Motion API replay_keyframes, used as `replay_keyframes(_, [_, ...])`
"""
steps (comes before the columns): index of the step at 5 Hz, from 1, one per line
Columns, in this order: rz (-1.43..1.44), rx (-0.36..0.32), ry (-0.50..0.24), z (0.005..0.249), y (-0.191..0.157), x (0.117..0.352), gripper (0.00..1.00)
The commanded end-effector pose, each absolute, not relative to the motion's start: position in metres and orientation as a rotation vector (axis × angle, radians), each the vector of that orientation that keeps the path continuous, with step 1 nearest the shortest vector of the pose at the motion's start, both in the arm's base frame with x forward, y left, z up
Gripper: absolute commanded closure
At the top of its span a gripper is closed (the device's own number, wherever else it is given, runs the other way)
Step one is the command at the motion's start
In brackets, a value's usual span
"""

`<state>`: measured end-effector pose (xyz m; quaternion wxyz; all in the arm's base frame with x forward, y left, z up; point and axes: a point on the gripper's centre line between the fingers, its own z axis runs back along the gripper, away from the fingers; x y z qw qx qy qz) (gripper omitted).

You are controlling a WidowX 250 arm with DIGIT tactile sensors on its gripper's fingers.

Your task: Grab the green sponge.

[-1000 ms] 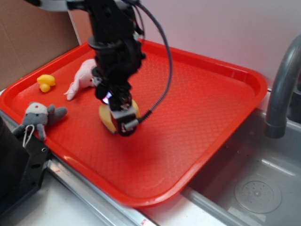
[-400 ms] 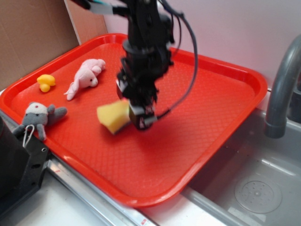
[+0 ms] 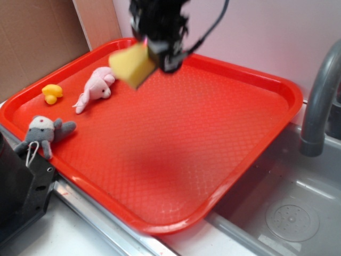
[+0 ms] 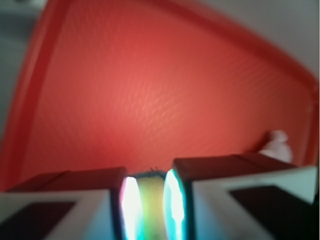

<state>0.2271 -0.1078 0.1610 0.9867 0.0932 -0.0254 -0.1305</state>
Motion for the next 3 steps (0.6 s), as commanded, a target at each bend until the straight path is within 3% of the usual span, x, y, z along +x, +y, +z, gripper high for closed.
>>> replay_keyframes(1, [0.224, 0.110, -0.042, 0.229, -0.049, 0.232, 1.00])
replay_keyframes(2, [0.445, 0.100, -0.004, 0.227, -0.030, 0.210, 1.00])
replay_keyframes(3, [0.458, 0.105, 0.018, 0.223, -0.034, 0.198, 1.00])
